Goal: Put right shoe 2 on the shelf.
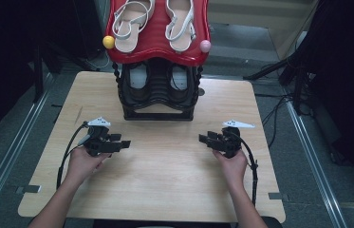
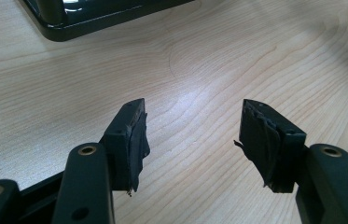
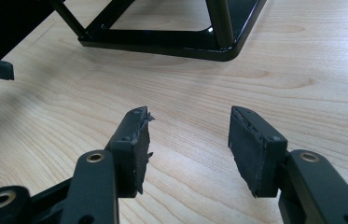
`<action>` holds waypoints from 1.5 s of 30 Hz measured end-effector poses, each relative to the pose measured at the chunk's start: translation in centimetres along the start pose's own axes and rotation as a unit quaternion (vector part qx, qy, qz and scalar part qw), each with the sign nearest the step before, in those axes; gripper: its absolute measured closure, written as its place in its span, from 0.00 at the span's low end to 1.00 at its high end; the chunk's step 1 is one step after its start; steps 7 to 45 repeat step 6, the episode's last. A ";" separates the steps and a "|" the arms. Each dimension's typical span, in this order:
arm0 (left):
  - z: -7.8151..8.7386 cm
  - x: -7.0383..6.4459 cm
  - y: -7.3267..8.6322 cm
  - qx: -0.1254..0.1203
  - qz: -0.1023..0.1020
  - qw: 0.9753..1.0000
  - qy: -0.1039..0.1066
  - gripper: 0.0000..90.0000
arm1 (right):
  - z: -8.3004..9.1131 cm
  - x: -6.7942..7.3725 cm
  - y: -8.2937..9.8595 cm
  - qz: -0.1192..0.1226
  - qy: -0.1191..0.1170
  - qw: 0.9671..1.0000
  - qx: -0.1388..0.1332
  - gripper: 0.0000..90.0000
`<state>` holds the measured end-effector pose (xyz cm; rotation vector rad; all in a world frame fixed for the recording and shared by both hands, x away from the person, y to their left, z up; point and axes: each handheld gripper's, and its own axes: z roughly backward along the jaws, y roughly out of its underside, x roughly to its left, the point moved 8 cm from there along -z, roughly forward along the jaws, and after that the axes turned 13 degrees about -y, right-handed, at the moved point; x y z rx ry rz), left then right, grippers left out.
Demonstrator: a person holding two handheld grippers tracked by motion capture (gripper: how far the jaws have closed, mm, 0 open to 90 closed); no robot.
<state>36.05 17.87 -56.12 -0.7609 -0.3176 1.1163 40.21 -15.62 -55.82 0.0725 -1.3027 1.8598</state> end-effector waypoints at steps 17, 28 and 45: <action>0.0 0.0 -0.1 -0.003 -0.001 1.000 -0.001 0.44 | 0.2 -0.1 0.0 0.011 0.008 1.000 0.002 0.53; 0.0 0.0 -0.1 -0.003 -0.001 1.000 -0.001 0.44 | 0.2 -0.1 0.0 0.011 0.008 1.000 0.002 0.53; 0.0 0.0 -0.1 -0.003 -0.001 1.000 -0.001 0.44 | 0.2 -0.1 0.0 0.011 0.008 1.000 0.002 0.53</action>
